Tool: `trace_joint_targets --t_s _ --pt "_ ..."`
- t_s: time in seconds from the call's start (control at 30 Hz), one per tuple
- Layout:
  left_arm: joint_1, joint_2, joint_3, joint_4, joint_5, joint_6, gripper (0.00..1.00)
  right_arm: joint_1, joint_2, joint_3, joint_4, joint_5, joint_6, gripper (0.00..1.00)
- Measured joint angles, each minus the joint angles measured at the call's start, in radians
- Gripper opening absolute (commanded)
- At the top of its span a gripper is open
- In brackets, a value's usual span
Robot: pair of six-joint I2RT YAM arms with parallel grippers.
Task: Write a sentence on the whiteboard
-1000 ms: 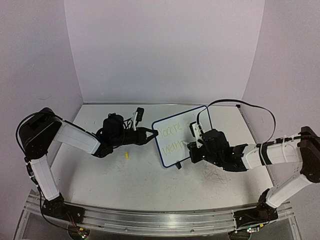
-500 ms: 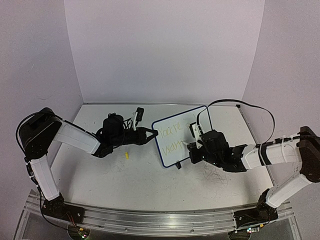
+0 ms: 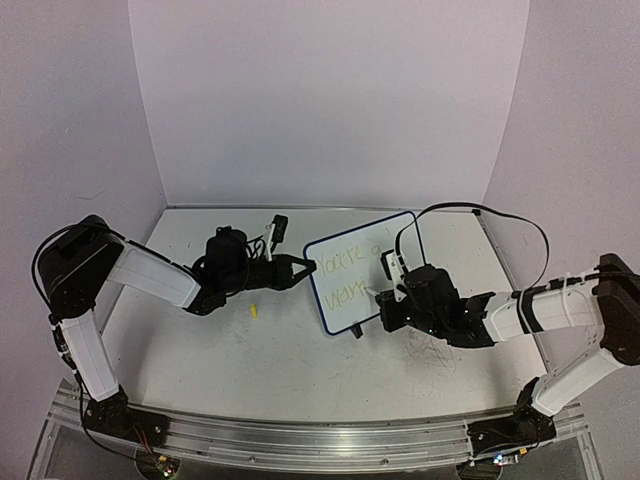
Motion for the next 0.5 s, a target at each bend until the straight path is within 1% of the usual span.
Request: trace_joint_targets --t_s 0.5 --pt "0.000 0.000 0.000 0.000 0.000 0.000 0.00 0.000 -0.001 -0.009 -0.001 -0.006 0.014 0.00"
